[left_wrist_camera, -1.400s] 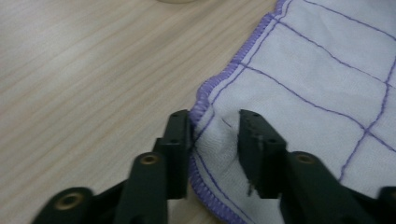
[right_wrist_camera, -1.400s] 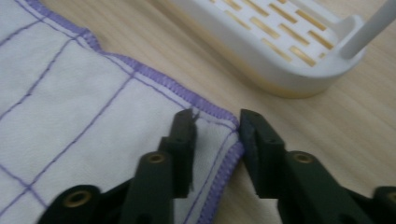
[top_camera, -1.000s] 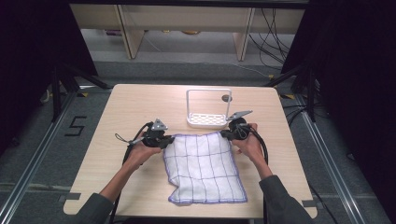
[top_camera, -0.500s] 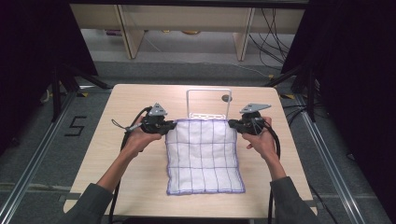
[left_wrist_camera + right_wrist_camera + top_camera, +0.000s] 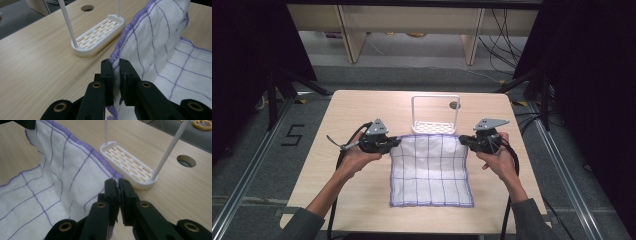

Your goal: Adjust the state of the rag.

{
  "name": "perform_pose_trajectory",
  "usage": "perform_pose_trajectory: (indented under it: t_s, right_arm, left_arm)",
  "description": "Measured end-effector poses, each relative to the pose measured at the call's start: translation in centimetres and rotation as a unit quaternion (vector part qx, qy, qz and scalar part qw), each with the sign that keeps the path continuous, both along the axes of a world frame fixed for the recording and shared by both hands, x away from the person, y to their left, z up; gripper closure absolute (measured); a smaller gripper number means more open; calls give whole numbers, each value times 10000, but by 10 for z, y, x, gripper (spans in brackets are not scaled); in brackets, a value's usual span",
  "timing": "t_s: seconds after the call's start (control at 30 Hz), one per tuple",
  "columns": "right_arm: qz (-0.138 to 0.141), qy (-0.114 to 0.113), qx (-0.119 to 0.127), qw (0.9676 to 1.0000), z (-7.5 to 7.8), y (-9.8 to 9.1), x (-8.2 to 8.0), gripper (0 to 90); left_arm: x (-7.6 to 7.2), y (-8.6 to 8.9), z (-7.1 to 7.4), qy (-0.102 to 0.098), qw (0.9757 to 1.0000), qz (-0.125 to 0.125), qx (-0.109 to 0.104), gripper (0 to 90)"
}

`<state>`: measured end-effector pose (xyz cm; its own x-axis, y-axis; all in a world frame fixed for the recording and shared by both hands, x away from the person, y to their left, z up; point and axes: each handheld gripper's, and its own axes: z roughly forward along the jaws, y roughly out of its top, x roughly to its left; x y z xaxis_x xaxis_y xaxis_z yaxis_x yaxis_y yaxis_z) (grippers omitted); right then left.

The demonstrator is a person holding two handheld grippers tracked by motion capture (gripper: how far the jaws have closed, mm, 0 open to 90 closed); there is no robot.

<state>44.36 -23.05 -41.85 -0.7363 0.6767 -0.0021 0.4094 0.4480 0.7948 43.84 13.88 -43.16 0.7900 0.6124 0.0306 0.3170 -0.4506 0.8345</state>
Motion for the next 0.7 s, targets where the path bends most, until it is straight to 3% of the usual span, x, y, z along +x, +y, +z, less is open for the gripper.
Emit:
perform_pose_trajectory:
  t_s: [0.13, 0.17, 0.37, 0.5, 0.57, 0.7]
  right_arm:
    - [60, -13, -1, 10000, -2, -2, -7, 858]
    - [45, 94, 33, 9999, -3, -1, -11, 858]
    - [208, -61, -7, 9998, -4, -5, -31, 856]
    - [295, -69, -65, 9995, -11, -6, -52, 856]
    - [367, -83, -86, 9993, -17, -6, -61, 856]
    - [426, 3, -65, 9991, -28, -6, -73, 855]
  left_arm:
    - [-12, 1, -3, -25, 10000, -10, -91, 813]
    - [-15, 2, -3, -20, 10000, -87, 4, 813]
    - [-41, 1, -13, -71, 9997, -217, -58, 812]
    - [-58, 1, -24, -27, 9994, -330, 55, 811]
    - [-67, 2, -30, 7, 9989, -408, 247, 810]
    - [-83, 2, -44, 63, 9984, -522, 231, 804]
